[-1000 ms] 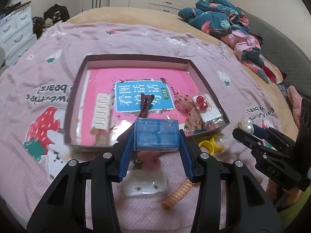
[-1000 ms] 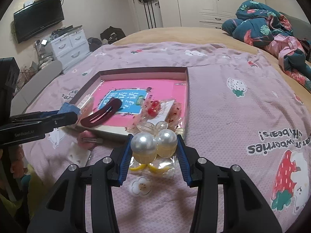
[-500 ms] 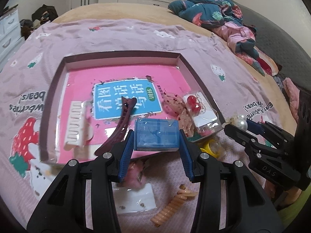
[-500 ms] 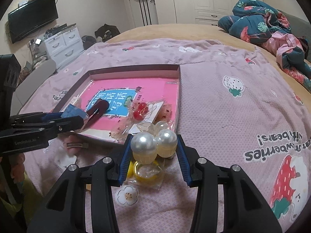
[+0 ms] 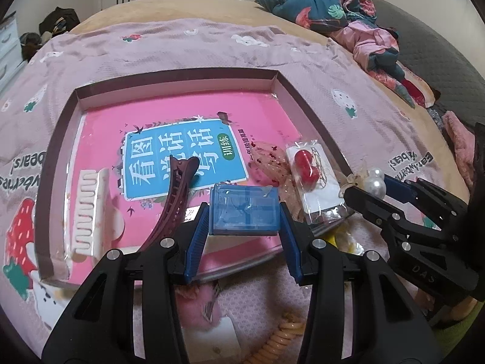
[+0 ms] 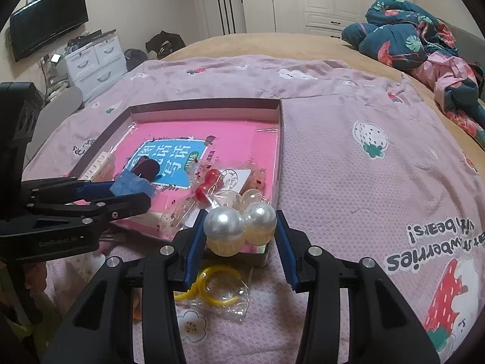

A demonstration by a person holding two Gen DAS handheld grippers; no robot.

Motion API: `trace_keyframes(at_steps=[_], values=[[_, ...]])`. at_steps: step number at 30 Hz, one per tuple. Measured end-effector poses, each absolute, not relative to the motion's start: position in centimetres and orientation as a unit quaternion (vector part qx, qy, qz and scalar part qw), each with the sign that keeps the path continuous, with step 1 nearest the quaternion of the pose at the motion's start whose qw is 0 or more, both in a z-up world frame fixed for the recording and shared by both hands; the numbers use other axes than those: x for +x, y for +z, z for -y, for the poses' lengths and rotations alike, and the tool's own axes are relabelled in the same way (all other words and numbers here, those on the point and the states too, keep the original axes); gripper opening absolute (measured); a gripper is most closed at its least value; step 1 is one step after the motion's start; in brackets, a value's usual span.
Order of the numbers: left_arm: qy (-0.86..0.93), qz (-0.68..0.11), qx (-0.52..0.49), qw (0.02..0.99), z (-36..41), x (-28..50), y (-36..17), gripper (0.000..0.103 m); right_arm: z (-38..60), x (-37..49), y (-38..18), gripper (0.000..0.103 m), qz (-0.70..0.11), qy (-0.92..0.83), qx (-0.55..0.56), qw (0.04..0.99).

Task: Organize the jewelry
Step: 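Carry the pearl clip into the tray with the right tool while the left tool carries the blue box there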

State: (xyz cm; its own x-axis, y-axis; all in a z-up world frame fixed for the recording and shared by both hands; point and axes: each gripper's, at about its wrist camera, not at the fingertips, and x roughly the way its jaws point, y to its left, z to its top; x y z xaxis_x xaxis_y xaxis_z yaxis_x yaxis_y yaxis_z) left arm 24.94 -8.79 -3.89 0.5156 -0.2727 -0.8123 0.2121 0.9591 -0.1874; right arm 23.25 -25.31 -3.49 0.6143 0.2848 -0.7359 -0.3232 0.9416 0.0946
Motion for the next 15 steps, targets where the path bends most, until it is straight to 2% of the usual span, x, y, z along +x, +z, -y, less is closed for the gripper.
trace_keyframes(at_steps=[15], values=[[-0.118,-0.48,-0.04,0.868,6.8,26.1,-5.1,0.036,22.7,24.6,-4.8,0.042,-0.416,0.187,-0.034,0.889]])
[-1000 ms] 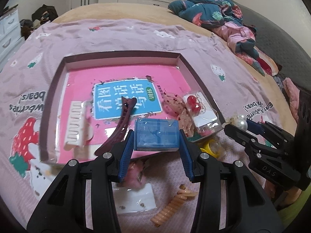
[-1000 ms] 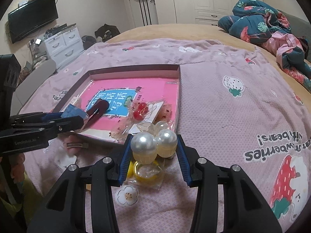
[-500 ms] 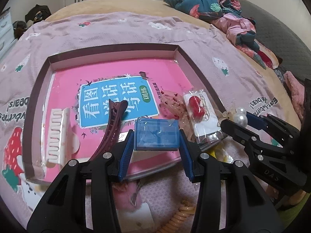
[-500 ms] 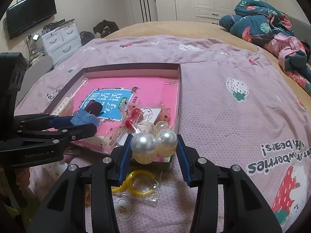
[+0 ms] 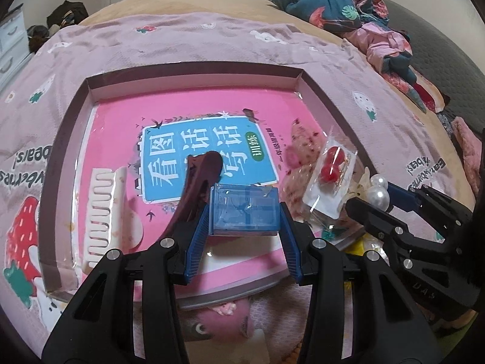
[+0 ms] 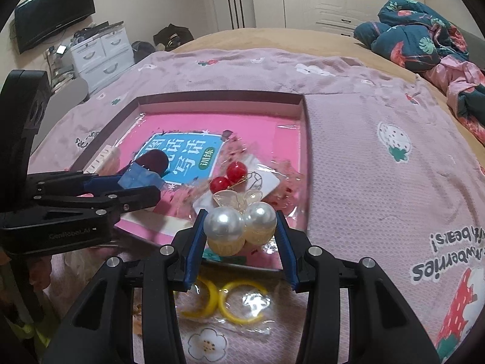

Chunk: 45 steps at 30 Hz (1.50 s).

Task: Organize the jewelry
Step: 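Carry the pearl clip into the tray with the right tool while the left tool carries the blue box there, then withdraw both open tools from the tray toward the remaining accessories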

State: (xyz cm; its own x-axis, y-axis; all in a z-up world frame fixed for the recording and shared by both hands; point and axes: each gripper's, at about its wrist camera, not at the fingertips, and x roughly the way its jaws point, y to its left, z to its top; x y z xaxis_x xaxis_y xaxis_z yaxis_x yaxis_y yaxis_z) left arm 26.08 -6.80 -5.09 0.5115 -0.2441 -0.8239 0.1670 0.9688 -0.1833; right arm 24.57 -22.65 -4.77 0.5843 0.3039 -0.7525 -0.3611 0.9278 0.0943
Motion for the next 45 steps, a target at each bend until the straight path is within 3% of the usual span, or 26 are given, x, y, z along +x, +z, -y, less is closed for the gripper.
trace_keyframes(at_steps=[9,14,24,27,35,45], values=[[-0.119,-0.482,-0.045,0.867,6.5,26.2,-5.2,0.036,22.1,24.6,-5.5,0.043,-0.427,0.189,-0.033,0.884],[-0.12,-0.483,-0.047,0.866,6.5,26.2,-5.3,0.036,22.3,24.1,-5.2,0.051,-0.424,0.184,-0.037,0.886],[-0.127,-0.481,-0.037,0.867,7.3,25.7,-4.9,0.037,24.3,22.7,-3.9,0.057,-0.412,0.168,-0.027,0.895],[-0.127,-0.477,-0.037,0.869,7.4,25.5,-4.6,0.045,24.7,22.3,-3.3,0.06,-0.406,0.163,-0.026,0.899],[-0.124,-0.468,-0.038,0.874,7.2,24.5,-3.5,0.046,25.6,21.4,-2.4,0.063,-0.397,0.153,-0.022,0.905],[-0.11,-0.45,-0.043,0.885,6.2,22.7,-1.6,0.063,25.5,20.0,-1.1,0.073,-0.383,0.151,-0.019,0.911]])
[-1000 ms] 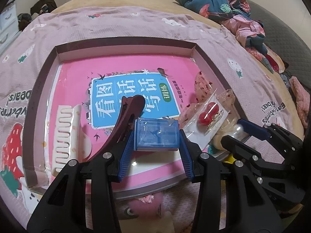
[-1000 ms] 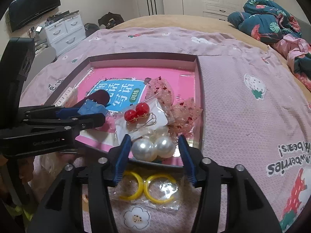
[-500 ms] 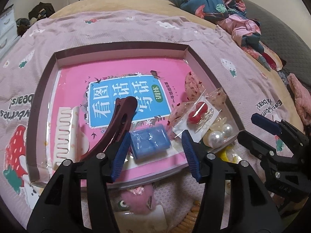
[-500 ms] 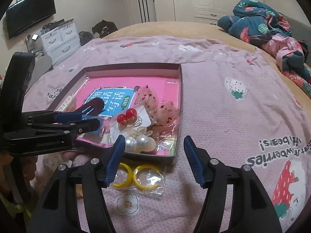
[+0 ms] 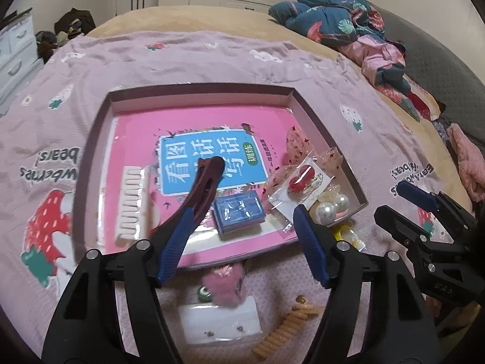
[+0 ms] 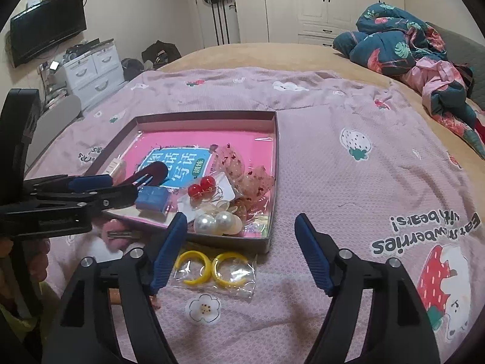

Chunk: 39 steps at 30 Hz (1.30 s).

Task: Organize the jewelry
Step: 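Withdraw both open tools from the tray toward the remaining accessories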

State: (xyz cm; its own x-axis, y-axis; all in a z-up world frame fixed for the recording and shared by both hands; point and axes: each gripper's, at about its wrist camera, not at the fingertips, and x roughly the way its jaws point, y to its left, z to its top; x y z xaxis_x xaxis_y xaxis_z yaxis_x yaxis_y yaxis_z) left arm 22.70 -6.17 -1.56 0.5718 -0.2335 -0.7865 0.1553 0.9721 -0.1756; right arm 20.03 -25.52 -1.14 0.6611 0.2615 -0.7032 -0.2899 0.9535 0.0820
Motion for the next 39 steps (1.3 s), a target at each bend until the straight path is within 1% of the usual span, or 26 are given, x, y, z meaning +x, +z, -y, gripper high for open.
trace_keyframes(at_steps=[1,3,5,6,8,10,13,19,29,39], values=[[-0.106,-0.448,-0.044,0.886,6.0,22.5,-1.4,0.067,25.5,19.9,-1.0,0.073,-0.382,0.152,-0.019,0.912],[-0.101,-0.446,-0.049,0.888,5.5,22.1,-1.1,0.069,25.4,19.6,-0.8,0.074,-0.379,0.153,-0.018,0.912],[-0.096,-0.445,-0.058,0.888,4.9,21.7,-0.9,0.076,25.3,19.4,-0.6,0.082,-0.376,0.151,-0.019,0.914],[-0.094,-0.444,-0.062,0.889,4.6,21.4,-0.8,0.08,25.4,19.2,-0.4,0.082,-0.372,0.149,-0.019,0.916],[-0.091,-0.442,-0.069,0.89,4.1,21.0,-0.7,0.081,25.3,18.9,-0.1,0.083,-0.369,0.15,-0.017,0.917],[-0.086,-0.439,-0.076,0.891,3.5,20.5,-0.6,0.086,25.3,18.6,0.0,0.083,-0.367,0.149,-0.019,0.918],[-0.081,-0.435,-0.084,0.893,2.8,19.9,-0.4,0.088,25.1,18.1,0.2,0.085,-0.363,0.15,-0.02,0.919],[-0.069,-0.419,-0.092,0.901,1.4,18.3,0.5,0.091,24.5,17.3,0.6,0.085,-0.359,0.155,-0.025,0.92],[-0.059,-0.408,-0.097,0.906,0.1,16.3,1.1,0.091,23.4,15.3,1.4,0.085,-0.349,0.169,-0.034,0.921],[-0.052,-0.409,-0.1,0.906,-0.8,14.4,0.7,0.091,22.1,13.2,0.9,0.085,-0.354,0.185,-0.046,0.915]])
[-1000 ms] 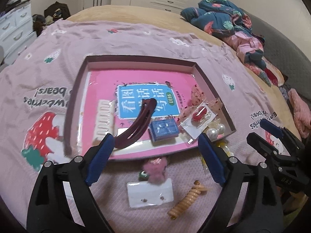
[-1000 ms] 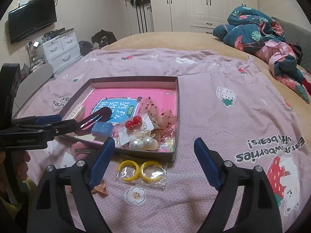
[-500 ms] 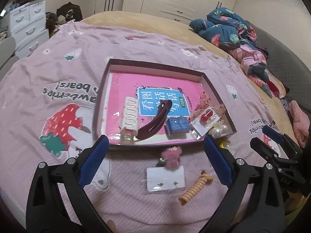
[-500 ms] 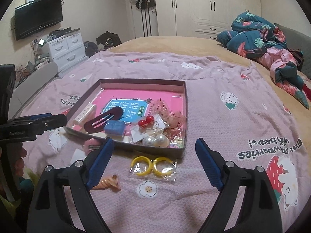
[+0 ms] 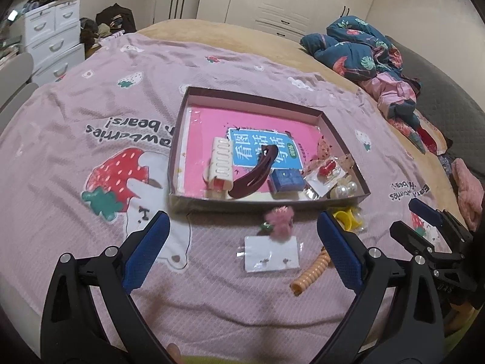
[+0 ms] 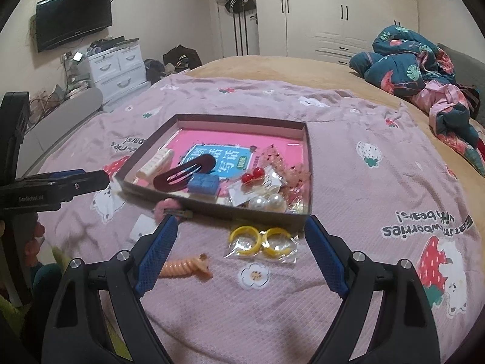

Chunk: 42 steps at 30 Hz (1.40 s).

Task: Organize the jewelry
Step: 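Withdraw both open tools from the tray toward the remaining accessories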

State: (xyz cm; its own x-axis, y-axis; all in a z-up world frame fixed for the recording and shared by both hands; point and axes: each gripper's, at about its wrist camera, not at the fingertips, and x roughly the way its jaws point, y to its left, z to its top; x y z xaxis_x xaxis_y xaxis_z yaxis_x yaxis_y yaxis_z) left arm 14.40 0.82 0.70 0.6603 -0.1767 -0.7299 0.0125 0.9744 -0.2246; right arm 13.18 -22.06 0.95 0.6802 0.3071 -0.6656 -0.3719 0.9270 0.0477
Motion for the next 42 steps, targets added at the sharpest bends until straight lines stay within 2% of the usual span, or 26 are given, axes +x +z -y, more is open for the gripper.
trace_keyframes(at_steps=[19,39,42], values=[[-0.034,-0.418,-0.087,0.903,-1.6,11.5,-0.2,0.092,19.5,10.8,-1.1,0.085,-0.37,0.229,-0.061,0.898],[-0.018,-0.452,-0.067,0.89,-0.1,11.7,-2.5,0.092,19.6,11.3,-4.7,0.085,-0.404,0.248,-0.059,0.878],[-0.015,-0.456,-0.067,0.888,-0.1,11.9,-2.8,0.092,19.2,11.3,-5.5,0.092,-0.41,0.257,-0.057,0.873]])
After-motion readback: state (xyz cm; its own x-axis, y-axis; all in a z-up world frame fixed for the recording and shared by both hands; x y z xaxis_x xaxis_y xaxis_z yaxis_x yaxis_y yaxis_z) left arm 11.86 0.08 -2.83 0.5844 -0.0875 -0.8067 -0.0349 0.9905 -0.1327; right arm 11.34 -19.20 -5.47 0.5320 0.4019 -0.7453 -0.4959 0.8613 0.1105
